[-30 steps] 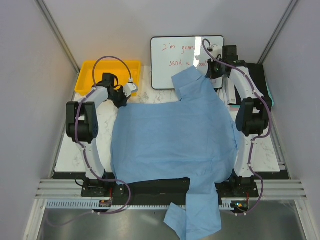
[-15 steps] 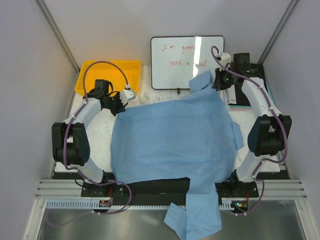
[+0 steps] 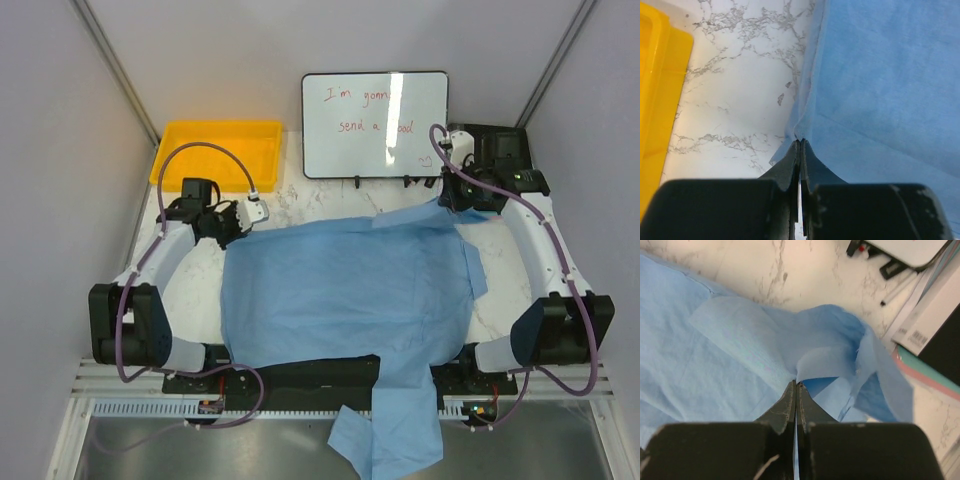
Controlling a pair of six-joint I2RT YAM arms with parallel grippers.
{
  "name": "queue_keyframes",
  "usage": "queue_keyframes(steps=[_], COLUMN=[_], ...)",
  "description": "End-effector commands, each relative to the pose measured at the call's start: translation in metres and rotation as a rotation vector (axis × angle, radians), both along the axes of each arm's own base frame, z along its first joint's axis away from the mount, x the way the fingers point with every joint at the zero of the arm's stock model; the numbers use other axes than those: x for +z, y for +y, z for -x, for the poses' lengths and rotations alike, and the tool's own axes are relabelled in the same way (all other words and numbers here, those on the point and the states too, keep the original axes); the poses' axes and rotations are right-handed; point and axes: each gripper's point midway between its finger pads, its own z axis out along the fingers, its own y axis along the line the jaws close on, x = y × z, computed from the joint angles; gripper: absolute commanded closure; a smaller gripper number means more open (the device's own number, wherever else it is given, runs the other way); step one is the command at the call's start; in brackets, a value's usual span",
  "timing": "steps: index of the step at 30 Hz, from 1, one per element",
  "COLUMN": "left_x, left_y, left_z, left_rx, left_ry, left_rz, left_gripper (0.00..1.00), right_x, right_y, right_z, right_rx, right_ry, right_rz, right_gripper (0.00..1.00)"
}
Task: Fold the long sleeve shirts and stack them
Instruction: Fold the shirt
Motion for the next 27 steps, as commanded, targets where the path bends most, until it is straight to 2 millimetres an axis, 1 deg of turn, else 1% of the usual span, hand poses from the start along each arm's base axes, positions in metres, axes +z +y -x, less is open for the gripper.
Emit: queue_keyframes(steps=[1,2,3,4,5,6,7,8,9,10,11,12,13,14,15,16,17,18,19,20,21,22,23,24,25,26,27], left_x=[-0.003,-0.007,-0.01,-0.016,-0.021,-0.024,-0.033,-0.033,-0.038,-0.047,-0.047,-0.05,-0.052,-0.051,-0.05,-0.044,-0.04,-0.037,-0.023,-0.017,-0.014,-0.002,-0.001,-0.003,-0.01,-0.013,-0.02], left_y=[-0.007,-0.007,-0.007,-0.006,-0.005,-0.003,-0.001,-0.001,0.002,0.003,0.004,0.005,0.006,0.006,0.007,0.007,0.006,0.004,0.002,-0.002,-0.008,-0.013,-0.019,-0.02,-0.022,-0.024,-0.025], left_z=[0.025,0.032,0.037,0.046,0.053,0.058,0.067,0.072,0.078,0.087,0.09,0.095,0.099,0.1,0.102,0.102,0.102,0.101,0.092,0.089,0.084,0.071,0.067,0.059,0.046,0.041,0.036], left_rx=[-0.137,-0.15,-0.179,-0.189,-0.204,-0.237,-0.254,-0.272,-0.31,-0.327,-0.346,-0.349,-0.348,-0.338,-0.333,-0.324,-0.294,-0.277,-0.257,-0.204,-0.184,-0.157,-0.079,-0.031,0.003,0.066,0.095], left_ry=[-0.038,-0.027,-0.036,-0.028,-0.012,-0.023,-0.008,-0.019,-0.021,-0.007,-0.023,-0.012,-0.004,-0.001,0.007,0.018,0.034,0.051,0.038,0.065,0.093,0.083,0.146,0.175,0.23,0.277,0.308], left_rz=[-0.019,-0.024,-0.04,-0.048,-0.058,-0.084,-0.096,-0.109,-0.137,-0.15,-0.169,-0.177,-0.175,-0.175,-0.175,-0.171,-0.153,-0.137,-0.117,-0.078,-0.03,0.001,0.047,0.047,0.053,0.07,0.059], left_gripper=[0.96,0.96,0.96,0.95,0.95,0.94,0.92,0.91,0.9,0.8,0.71,0.65,0.51,0.49,0.44,0.44,0.44,0.45,0.46,0.47,0.47,0.47,0.47,0.48,0.5,0.5,0.5], right_x=[-0.016,-0.022,-0.025,-0.028,-0.035,-0.039,-0.043,-0.053,-0.057,-0.062,-0.071,-0.074,-0.076,-0.074,-0.071,-0.066,-0.056,-0.05,-0.045,-0.03,-0.026,-0.028,-0.023,-0.027,-0.043,-0.048,-0.058], right_y=[-0.011,-0.014,-0.015,-0.016,-0.017,-0.016,-0.015,-0.016,-0.014,-0.013,-0.012,-0.009,-0.008,-0.006,-0.005,-0.003,-0.003,-0.003,-0.001,0.003,0.006,0.011,0.015,0.018,0.023,0.026,0.028], right_z=[0.041,0.051,0.057,0.063,0.074,0.081,0.089,0.104,0.112,0.12,0.136,0.143,0.149,0.158,0.16,0.16,0.158,0.153,0.146,0.132,0.121,0.102,0.086,0.074,0.053,0.041,0.032], right_rx=[0.035,0.047,0.058,0.072,0.098,0.127,0.151,0.2,0.234,0.267,0.309,0.373,0.403,0.436,0.472,0.484,0.492,0.495,0.489,0.475,0.453,0.4,0.378,0.357,0.335,0.295,0.274], right_ry=[0.055,0.065,0.074,0.082,0.107,0.123,0.141,0.18,0.197,0.22,0.27,0.279,0.294,0.32,0.313,0.309,0.292,0.275,0.261,0.212,0.194,0.198,0.175,0.182,0.209,0.229,0.249], right_rz=[0.077,0.099,0.114,0.126,0.142,0.146,0.151,0.171,0.174,0.183,0.193,0.217,0.22,0.214,0.219,0.211,0.215,0.218,0.213,0.195,0.18,0.144,0.123,0.107,0.093,0.082,0.118], right_gripper=[1.0,1.0,1.0,1.0,1.0,1.0,1.0,1.0,1.0,1.0,0.96,0.88,0.59,0.45,0.35,0.23,0.21,0.2,0.2,0.2,0.2,0.23,0.24,0.28,0.36,0.4,0.43])
